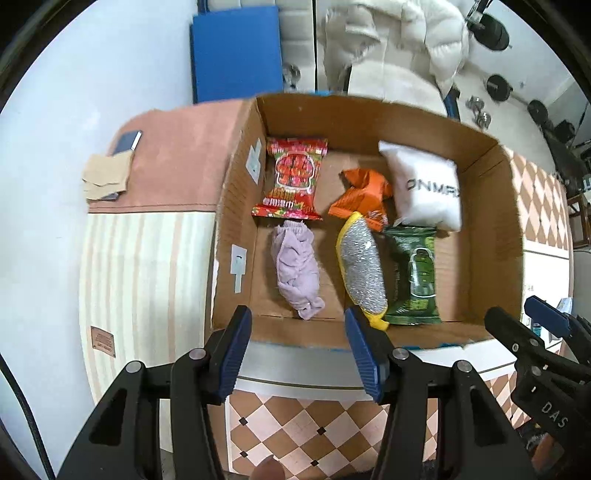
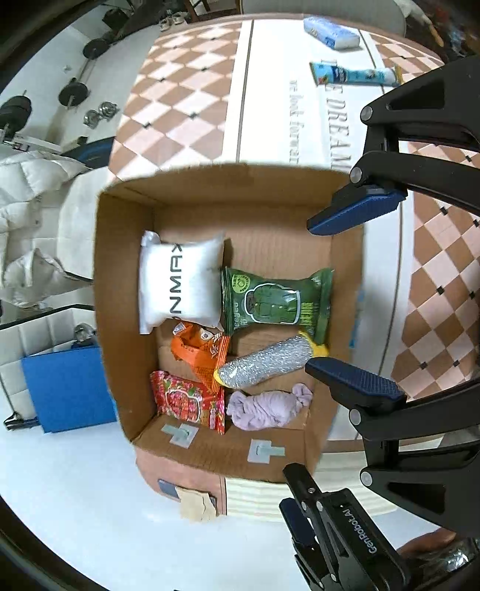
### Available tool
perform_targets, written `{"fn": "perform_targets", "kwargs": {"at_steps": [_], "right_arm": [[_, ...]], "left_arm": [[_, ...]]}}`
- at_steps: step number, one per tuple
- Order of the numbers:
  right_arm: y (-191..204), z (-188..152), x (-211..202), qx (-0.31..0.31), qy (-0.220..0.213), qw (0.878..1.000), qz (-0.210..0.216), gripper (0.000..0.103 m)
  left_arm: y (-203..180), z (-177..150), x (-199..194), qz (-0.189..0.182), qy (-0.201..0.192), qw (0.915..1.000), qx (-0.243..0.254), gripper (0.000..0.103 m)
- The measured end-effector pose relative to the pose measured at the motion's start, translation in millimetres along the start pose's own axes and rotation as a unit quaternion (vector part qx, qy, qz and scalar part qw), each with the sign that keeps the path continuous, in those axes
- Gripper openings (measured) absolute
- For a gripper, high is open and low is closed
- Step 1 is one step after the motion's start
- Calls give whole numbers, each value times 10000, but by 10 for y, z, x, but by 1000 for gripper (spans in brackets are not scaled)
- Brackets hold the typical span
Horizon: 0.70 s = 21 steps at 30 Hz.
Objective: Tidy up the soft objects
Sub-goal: 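Drop the towel and sponge into the box, opening both tools, then grasp the blue Nestle tube with left tool while right tool grasps blue wipes pack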
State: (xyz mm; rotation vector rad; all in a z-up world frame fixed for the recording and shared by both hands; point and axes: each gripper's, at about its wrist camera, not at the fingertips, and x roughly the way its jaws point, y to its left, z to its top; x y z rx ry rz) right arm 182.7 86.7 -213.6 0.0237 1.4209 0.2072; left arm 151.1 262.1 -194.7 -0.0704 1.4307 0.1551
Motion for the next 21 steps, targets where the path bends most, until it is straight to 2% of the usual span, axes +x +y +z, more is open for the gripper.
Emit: {"fn": "perform_targets", "kwargs": {"at_steps": [5,6,7,8,9,14,21], "right_arm": [[-90,-202,-434,-96,-310,9995,-66,71],[-107,-226,-492,-100,-353,9993,-68,76],[-86,-246,-512,-119,-399,9991,-94,80],[-75,-262,-543,-148,-449,9988,-132,90],[-72,-279,-586,-168,-510,9985,-144,95],[-141,-352,-781,-156,-759,9970,-68,103],[-339,-395,-955,-119,-909,9957,102,103]], "left_arm": [[-17,-135,-247,67,-365,9993,-36,51],[-34,-154,-271,82,-416,9991,-27,51],[-43,-177,-317,64,-479,9988,-35,64],[-50,-197,-357,6,-544,9985,-56,76],[-60,-213,-405,-23,-604,9982,-62,94],[-99,-234,-543,192,-866,9960,-85,97],[-302,-260,-753,360,-1088,9933,-127,97]]}}
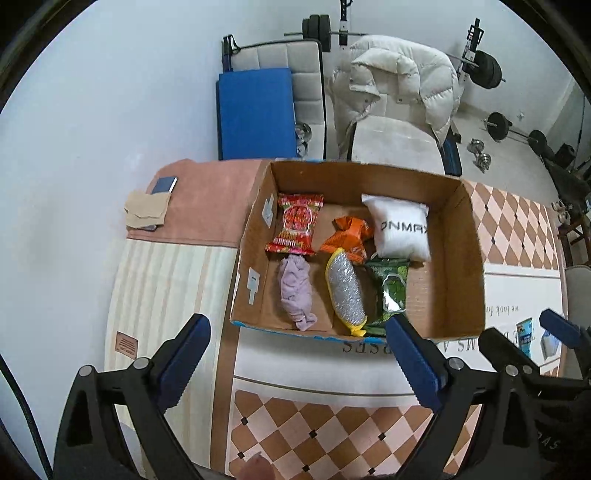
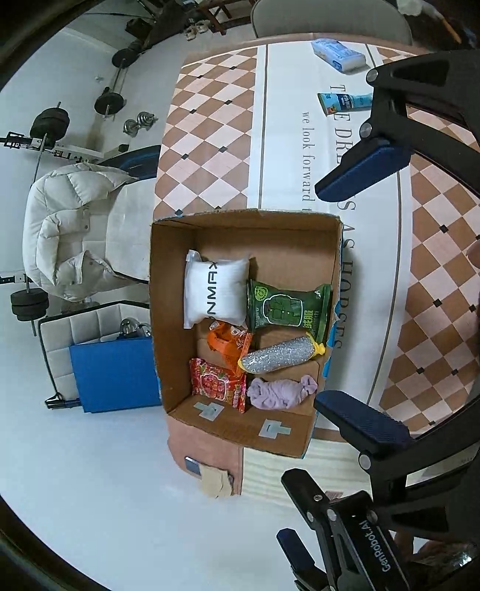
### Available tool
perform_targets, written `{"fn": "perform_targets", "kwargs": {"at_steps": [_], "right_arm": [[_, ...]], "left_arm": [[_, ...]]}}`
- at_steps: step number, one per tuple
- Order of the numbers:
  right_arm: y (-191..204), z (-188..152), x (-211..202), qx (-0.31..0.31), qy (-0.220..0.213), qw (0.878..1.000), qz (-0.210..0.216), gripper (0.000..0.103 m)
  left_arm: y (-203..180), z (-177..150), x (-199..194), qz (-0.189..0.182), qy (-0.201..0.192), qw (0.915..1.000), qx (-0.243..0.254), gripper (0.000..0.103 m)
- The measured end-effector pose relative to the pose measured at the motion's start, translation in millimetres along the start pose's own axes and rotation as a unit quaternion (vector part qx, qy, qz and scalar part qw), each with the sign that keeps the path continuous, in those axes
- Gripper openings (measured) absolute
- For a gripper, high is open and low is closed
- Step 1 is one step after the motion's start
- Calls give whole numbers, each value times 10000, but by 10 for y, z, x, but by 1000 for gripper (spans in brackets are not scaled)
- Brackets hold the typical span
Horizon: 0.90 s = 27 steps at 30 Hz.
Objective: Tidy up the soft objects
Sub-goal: 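Grasp the blue Nestle tube with left tool while right tool grasps blue wipes pack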
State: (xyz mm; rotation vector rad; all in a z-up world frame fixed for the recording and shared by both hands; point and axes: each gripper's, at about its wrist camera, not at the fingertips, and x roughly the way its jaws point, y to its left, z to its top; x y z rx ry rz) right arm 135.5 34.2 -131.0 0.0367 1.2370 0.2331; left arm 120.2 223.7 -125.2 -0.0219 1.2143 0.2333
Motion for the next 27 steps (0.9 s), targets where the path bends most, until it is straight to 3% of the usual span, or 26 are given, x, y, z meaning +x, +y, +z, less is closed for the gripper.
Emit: {"fn": "perform_targets", "kwargs": {"at_steps": [5,11,14,16,17,19,22,24,27], "right_arm": [[-498,-92,-210,336,-71,9992,183,103],[-1700,-422,-428,1307,22,9914,-68,103],[-2490,-672,-426,1939,165,9799,-433,103],[-2985,-837,-358,2377,285,9686,-671,103],[-3203,-914,-310,2565,383,9629,-743,103],[-3670,-1078,-188,2981,551,9497,-792,103],[-4193,-1266,-2,3337,815,9349,-888,103],[-4469,-1351,132,3466,979,9283,-926,103],[-4708,-1391,295,3470,1165,9251,-1015,103]], "left_arm": [[-421,10,-178,-97,-61,9999,20,97],[-1540,-131,-61,-828,423,9945,488,97],[-2282,-297,273,-1403,1133,9797,871,97],[-2801,-446,584,-1793,1742,9620,1096,95],[-3019,-512,722,-1884,1981,9543,1205,92],[-3527,-686,1082,-2011,2598,9348,1350,72],[-4071,-871,1487,-2082,3244,9135,1300,69],[-4321,-972,1701,-2001,3524,9057,1241,69],[-4568,-1086,1874,-1805,3688,9029,1271,69]]}}
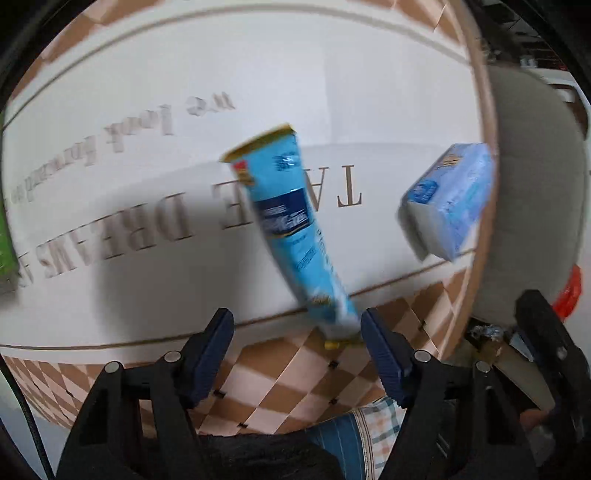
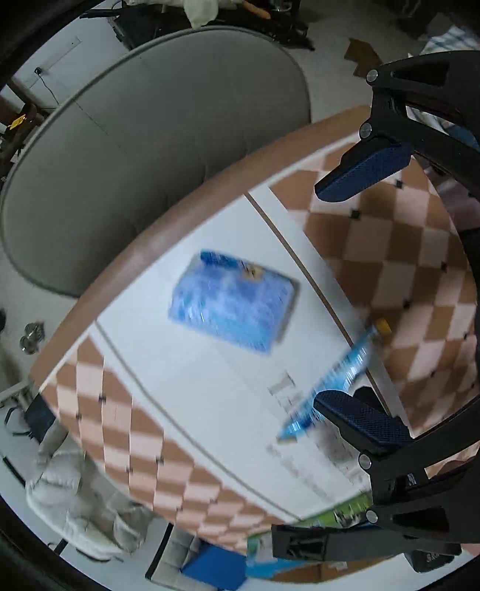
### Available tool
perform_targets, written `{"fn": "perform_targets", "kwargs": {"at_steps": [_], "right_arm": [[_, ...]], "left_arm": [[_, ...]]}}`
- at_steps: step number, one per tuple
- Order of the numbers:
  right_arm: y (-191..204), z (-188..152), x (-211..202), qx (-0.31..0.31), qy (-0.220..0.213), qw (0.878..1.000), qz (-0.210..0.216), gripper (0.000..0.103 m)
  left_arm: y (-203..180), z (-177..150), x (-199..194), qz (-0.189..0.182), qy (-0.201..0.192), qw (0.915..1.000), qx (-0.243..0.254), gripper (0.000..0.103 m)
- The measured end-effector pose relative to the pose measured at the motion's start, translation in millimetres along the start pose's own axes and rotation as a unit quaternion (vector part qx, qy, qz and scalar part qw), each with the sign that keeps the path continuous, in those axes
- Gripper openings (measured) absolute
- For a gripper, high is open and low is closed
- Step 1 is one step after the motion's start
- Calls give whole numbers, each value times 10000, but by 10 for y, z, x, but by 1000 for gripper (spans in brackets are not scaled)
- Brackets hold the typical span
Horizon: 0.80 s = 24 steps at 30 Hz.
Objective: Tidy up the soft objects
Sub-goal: 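Grasp the blue Nestle tube with left tool while right tool grasps blue wipes pack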
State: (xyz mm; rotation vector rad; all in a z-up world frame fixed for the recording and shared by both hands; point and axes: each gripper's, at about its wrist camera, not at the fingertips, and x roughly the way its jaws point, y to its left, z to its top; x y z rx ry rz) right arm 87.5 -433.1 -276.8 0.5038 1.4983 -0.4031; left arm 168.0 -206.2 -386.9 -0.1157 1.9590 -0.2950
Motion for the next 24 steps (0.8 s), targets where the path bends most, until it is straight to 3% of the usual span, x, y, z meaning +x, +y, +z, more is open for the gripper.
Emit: {"fn": "perform_targets", "kwargs": {"at_steps": [2,4,5,6,7,10,14,16,18,19,21,24], "right_arm": [[-35,80,91,-36,93,9999,-43,103],[-40,171,181,-106,172,9998,-66,103],[-11,225,229,-142,195,9997,-97,103],[3,281,283,-197,222,9995,-130,103],[36,319,323,-223,248,9993,-150,103],[83,452,519,-211,476,9986,-135,103],[108,574,816,-68,783,9969,-68,101],[128,600,979,37,999,9950,-2,95],[170,589,1096,67,1200,9927,67,71],[192,577,1101,45,1186,9929,-29,69],[253,540,1053,-46,1028,9946,-142,50],[370,425,980,-190,1052,9943,-7,43]], "left_arm": [[-115,49,146,298,75,9995,66,69],[-180,55,218,654,32,9977,155,40],[-227,57,253,766,6,9967,261,39],[-280,43,249,935,-65,9950,344,26],[-328,32,233,1034,-144,9935,447,22],[-436,2,157,1381,-376,9869,751,12],[-372,39,32,1544,-611,9827,815,11],[-313,44,-18,1591,-671,9816,814,11],[-234,34,-94,1592,-738,9813,789,11],[-197,27,-135,1574,-764,9816,770,11],[-102,-13,-281,1484,-890,9823,712,11],[39,-125,-543,1312,-1150,9823,679,11]]}}
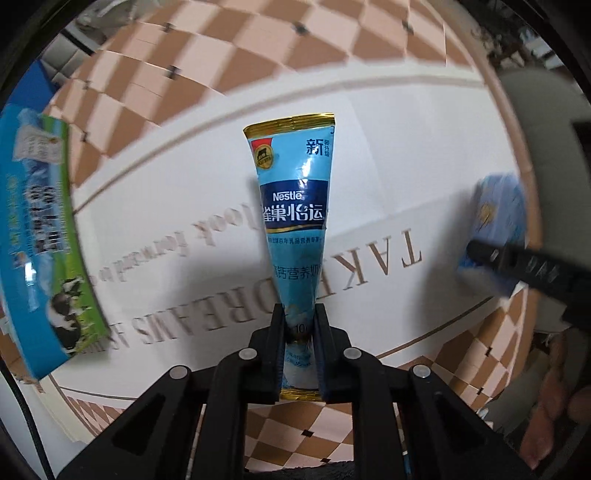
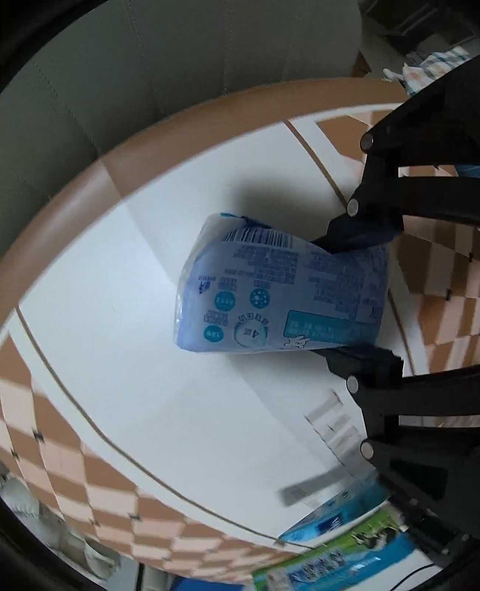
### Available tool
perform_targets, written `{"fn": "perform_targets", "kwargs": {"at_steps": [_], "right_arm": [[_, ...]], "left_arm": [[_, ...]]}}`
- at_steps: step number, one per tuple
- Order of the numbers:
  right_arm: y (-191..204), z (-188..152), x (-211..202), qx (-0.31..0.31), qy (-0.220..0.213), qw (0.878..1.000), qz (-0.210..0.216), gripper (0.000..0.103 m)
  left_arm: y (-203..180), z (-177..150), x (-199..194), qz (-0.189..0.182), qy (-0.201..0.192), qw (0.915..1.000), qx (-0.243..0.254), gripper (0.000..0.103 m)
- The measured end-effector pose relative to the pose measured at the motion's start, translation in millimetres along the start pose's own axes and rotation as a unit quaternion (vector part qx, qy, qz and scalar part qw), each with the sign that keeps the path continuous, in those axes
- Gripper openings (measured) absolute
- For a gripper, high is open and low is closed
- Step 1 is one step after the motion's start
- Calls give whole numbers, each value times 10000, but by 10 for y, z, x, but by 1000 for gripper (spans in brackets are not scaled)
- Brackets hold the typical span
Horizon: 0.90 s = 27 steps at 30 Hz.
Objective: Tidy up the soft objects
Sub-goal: 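Grasp the blue Nestle tube with left tool while right tool grasps blue wipes pack, then place the tube and wipes pack into the box and open both tools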
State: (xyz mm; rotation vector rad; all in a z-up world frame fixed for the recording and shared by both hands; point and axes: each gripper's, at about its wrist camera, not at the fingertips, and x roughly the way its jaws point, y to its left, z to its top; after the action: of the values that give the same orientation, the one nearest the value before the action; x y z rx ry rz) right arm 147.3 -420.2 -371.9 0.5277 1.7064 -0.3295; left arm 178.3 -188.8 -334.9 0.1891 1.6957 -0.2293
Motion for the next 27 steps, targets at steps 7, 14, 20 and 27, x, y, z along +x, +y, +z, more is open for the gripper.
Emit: {"fn": "perform_targets", "kwargs": {"at_steps": [7,14,20,27], "right_arm": [[668,-477,-422,-708,-321,9961,414,41],[1841,-916,-1049,-1656,-666,9785,1034,41],[2929,-1296,-1256,-2493,-734,9571,1279,41],[3619,-1462,-994,-2651,-512,9567,1085,41]], "left_arm": [[537,-125,-722,-363,-687,9966,-287,11],[1322,-317,-1346,-668,-1189,9886,-635,11],[2367,-304,-1395,-941,-987,9840,-1147,11],[3168,63,-1042,-1086,-307,9822,-1502,11]]}}
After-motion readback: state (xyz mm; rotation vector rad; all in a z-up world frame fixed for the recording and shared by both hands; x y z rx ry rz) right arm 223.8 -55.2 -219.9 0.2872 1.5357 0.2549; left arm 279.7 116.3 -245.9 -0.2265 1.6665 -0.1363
